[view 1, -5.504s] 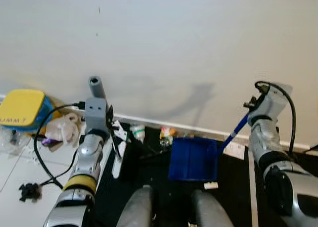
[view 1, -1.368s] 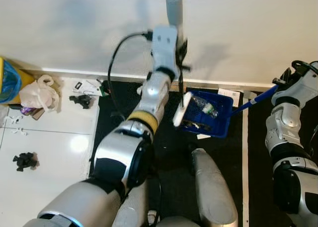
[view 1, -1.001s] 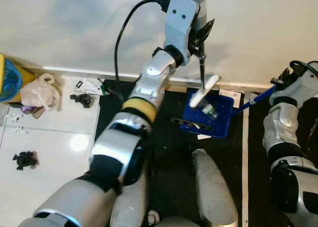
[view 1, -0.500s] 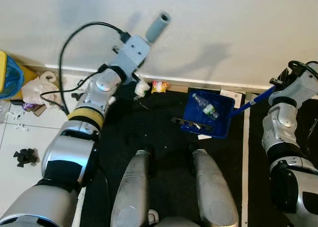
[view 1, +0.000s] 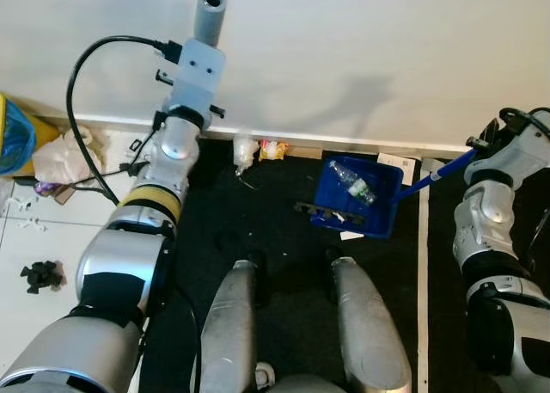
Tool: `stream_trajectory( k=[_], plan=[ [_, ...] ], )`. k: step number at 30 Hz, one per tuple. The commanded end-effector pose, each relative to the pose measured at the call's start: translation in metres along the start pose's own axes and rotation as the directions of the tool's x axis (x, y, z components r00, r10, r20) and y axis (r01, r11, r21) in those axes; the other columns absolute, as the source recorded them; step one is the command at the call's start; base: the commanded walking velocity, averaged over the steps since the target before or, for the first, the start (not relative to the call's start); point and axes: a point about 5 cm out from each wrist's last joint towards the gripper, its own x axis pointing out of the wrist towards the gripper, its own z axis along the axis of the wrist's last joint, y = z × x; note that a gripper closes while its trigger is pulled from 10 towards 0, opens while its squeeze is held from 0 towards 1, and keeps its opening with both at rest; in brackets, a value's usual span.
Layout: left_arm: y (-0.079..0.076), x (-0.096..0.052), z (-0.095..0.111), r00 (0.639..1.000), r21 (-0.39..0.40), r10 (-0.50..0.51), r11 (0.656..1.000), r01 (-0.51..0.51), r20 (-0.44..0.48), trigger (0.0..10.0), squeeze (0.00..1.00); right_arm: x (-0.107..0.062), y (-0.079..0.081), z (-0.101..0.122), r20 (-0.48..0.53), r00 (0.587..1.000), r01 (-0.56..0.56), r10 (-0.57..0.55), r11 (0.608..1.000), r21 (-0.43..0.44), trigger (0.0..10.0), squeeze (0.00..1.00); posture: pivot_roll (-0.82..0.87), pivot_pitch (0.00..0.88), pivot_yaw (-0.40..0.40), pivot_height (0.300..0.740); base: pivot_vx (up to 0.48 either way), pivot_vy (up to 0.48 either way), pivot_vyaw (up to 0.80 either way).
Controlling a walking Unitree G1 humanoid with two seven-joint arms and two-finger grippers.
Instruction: Sweep floor
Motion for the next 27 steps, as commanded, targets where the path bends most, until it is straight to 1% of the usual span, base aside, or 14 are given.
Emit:
stream_trajectory(
  k=[1, 3, 4, 6, 11, 14, 16, 18, 19, 21, 23, 24, 25, 27],
  plan=[
    [-0.012, -0.003, -0.002, 1.000, 0.016, -0.029, 0.999, 0.029, 0.007, 10.0, 0.00, -0.015, -0.004, -0.023, -0.097, 0.995, -0.007, 0.005, 1.000, -0.018, 10.0, 0.00, -0.17, 0.490, 0.012, 0.740, 0.000, 0.000, 0.00],
    [-0.012, -0.003, -0.002, 1.000, 0.016, -0.029, 0.999, 0.029, 0.007, 10.0, 0.00, -0.015, -0.004, -0.023, -0.097, 0.995, -0.007, 0.005, 1.000, -0.018, 10.0, 0.00, -0.17, 0.490, 0.012, 0.740, 0.000, 0.000, 0.00],
    [-0.036, -0.007, -0.002, 0.996, -0.026, -0.089, 0.996, 0.089, 0.002, 10.0, 0.00, -0.017, -0.002, -0.021, -0.080, 0.997, -0.010, 0.008, 1.000, -0.020, 10.0, 0.00, -0.24, 0.502, 0.017, 0.740, 0.000, 0.000, 0.00],
    [-0.047, -0.009, -0.001, 0.995, -0.058, -0.103, 0.993, 0.103, -0.004, 10.0, 0.00, -0.017, -0.002, -0.020, -0.068, 0.998, -0.007, 0.006, 1.000, -0.021, 10.0, 0.00, -0.24, 0.502, 0.017, 0.740, 0.000, 0.000, 0.00],
    [-0.061, -0.009, 0.002, 0.994, -0.100, -0.113, 0.989, 0.111, -0.010, 10.0, 0.00, -0.016, -0.002, -0.015, -0.041, 0.999, -0.006, 0.005, 1.000, -0.023, 10.0, 0.00, -0.25, 0.513, 0.017, 0.740, 0.000, 0.000, 0.00],
    [-0.087, -0.008, 0.016, 0.987, -0.246, -0.161, 0.957, 0.156, 0.001, 10.0, 0.00, -0.017, -0.004, -0.011, -0.022, 1.000, -0.021, 0.020, 1.000, -0.020, 10.0, 0.00, -0.23, 0.496, 0.023, 0.740, 0.000, 0.000, 0.00],
    [-0.087, -0.008, 0.016, 0.987, -0.246, -0.161, 0.957, 0.156, 0.001, 10.0, 0.00, -0.017, -0.004, -0.011, -0.022, 1.000, -0.021, 0.020, 1.000, -0.020, 10.0, 0.00, -0.23, 0.496, 0.023, 0.740, 0.000, 0.000, 0.00],
    [-0.113, -0.009, 0.034, 0.978, -0.386, -0.202, 0.899, 0.207, 0.056, 10.0, 0.00, -0.019, -0.005, -0.013, -0.024, 1.000, -0.012, 0.012, 1.000, -0.016, 10.0, 0.00, -0.22, 0.485, 0.024, 0.740, 0.000, 0.000, 0.00],
    [-0.113, -0.009, 0.034, 0.978, -0.386, -0.202, 0.899, 0.207, 0.056, 10.0, 0.00, -0.019, -0.005, -0.013, -0.024, 1.000, -0.012, 0.012, 1.000, -0.016, 10.0, 0.00, -0.22, 0.485, 0.024, 0.740, 0.000, 0.000, 0.00],
    [-0.124, -0.011, 0.043, 0.968, -0.463, -0.235, 0.851, 0.248, 0.086, 10.0, 0.00, -0.019, -0.006, -0.014, -0.027, 1.000, -0.006, 0.005, 1.000, -0.014, 10.0, 0.00, -0.21, 0.479, 0.026, 0.740, 0.000, 0.000, 0.00],
    [-0.147, -0.014, 0.061, 0.930, -0.614, -0.325, 0.704, 0.357, 0.169, 10.0, 0.00, -0.019, -0.006, -0.014, -0.033, 0.999, 0.003, -0.003, 1.000, -0.010, 10.0, 0.00, -0.19, 0.464, 0.030, 0.740, 0.000, 0.000, 0.00],
    [-0.147, -0.014, 0.061, 0.930, -0.614, -0.325, 0.704, 0.357, 0.169, 10.0, 0.00, -0.019, -0.006, -0.014, -0.033, 0.999, 0.003, -0.003, 1.000, -0.010, 10.0, 0.00, -0.19, 0.464, 0.030, 0.740, 0.000, 0.000, 0.00],
    [-0.154, -0.015, 0.068, 0.917, -0.664, -0.342, 0.641, 0.386, 0.203, 10.0, 0.00, -0.019, -0.006, -0.014, -0.035, 0.999, 0.006, -0.006, 1.000, -0.008, 10.0, 0.00, -0.19, 0.461, 0.031, 0.740, 0.000, 0.000, 0.00],
    [-0.157, -0.012, 0.083, 0.923, -0.733, -0.300, 0.567, 0.376, 0.241, 10.0, 0.00, -0.017, -0.007, -0.013, -0.038, 0.999, 0.010, -0.010, 1.000, -0.005, 10.0, 0.00, -0.17, 0.446, 0.030, 0.740, 0.000, 0.000, 0.00]
  ],
)
